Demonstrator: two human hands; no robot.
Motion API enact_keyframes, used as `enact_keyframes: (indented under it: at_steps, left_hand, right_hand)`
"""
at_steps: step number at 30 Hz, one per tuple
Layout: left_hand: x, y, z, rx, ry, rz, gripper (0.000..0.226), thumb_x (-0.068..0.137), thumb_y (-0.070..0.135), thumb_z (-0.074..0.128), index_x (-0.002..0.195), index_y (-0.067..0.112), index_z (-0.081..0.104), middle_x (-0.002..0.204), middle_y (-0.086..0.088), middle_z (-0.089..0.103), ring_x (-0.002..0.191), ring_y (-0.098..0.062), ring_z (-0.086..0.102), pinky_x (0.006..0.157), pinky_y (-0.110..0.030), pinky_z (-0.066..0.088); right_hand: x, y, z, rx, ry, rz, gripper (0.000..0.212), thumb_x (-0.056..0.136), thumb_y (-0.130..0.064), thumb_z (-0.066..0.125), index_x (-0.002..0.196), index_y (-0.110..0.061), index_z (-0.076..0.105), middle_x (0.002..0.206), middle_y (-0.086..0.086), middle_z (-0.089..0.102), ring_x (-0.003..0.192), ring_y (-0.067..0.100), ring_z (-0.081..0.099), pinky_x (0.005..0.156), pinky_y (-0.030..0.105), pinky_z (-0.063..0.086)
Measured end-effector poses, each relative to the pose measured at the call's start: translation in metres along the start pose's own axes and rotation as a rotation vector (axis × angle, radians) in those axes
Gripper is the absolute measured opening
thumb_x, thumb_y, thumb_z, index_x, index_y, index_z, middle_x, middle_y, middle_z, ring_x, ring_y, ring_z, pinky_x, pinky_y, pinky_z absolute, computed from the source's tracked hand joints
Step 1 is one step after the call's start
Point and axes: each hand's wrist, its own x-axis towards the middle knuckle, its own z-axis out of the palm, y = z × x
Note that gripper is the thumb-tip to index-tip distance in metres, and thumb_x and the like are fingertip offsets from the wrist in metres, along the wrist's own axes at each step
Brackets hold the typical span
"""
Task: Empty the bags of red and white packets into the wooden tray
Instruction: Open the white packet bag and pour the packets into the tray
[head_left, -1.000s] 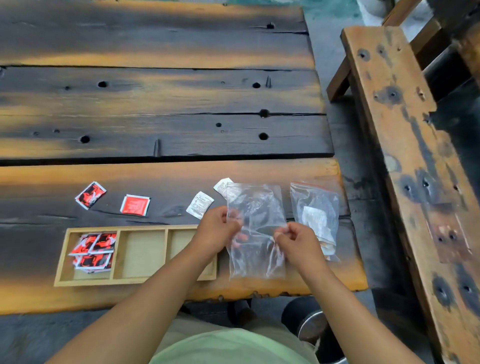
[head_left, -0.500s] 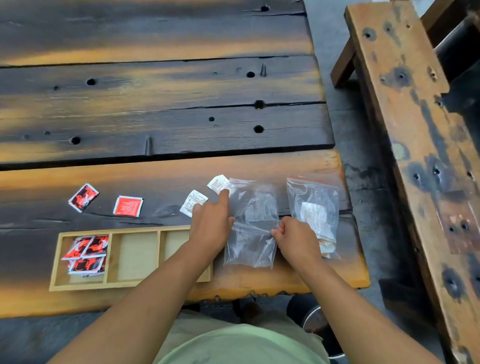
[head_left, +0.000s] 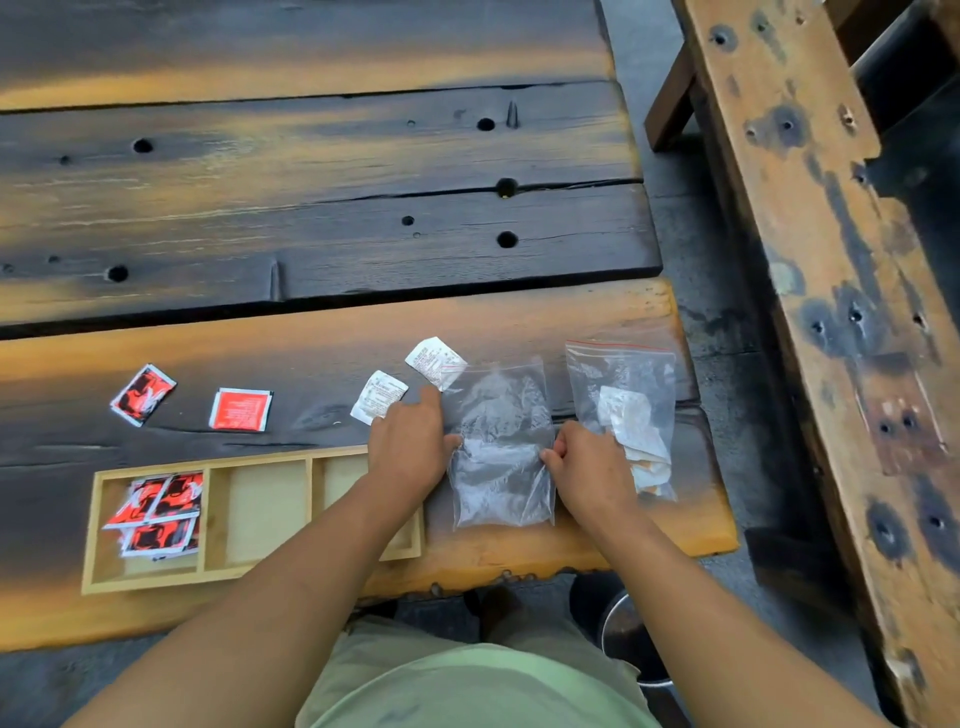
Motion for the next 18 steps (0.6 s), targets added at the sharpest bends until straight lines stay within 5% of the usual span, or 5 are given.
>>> enact_keyframes:
  at_steps: [6,9,18]
  left_hand:
    - [-0.002,0.005,-0.012,-0.138,-0.065,-0.009,0.029,0.085,0.037,0.07,0.087,0.019,0.047,0.083,-0.001,0.063,0.088,-0.029,0.06,0.072,-0.038,0.044]
    - [-0.002,0.02,-0.025,-0.247,-0.105,0.006,0.017,0.086,0.025,0.069,0.082,0.017,0.054,0.079,0.0,0.062,0.081,-0.026,0.061,0.07,-0.037,0.048]
    - [-0.008,0.107,-0.023,-0.865,-0.394,-0.051,0.018,0.091,0.008,0.065,0.105,-0.001,0.058,0.082,-0.015,0.065,0.067,-0.02,0.067,0.066,-0.034,0.056]
  right_hand:
    - [-0.009,0.019,-0.013,0.183,-0.059,-0.092,0.011,0.093,-0.026,0.061,0.084,-0.022,0.055,0.06,-0.003,0.062,0.061,0.016,0.06,0.083,0.044,0.055]
    - [-0.017,0.031,-0.023,0.312,-0.067,-0.095,0.009,0.093,-0.023,0.06,0.084,-0.026,0.058,0.066,-0.004,0.065,0.064,0.01,0.065,0.071,0.044,0.058]
    - [-0.022,0.077,-0.055,0.591,0.108,0.041,0.011,0.085,-0.025,0.059,0.076,-0.03,0.061,0.066,0.0,0.066,0.058,0.019,0.067,0.065,0.05,0.059]
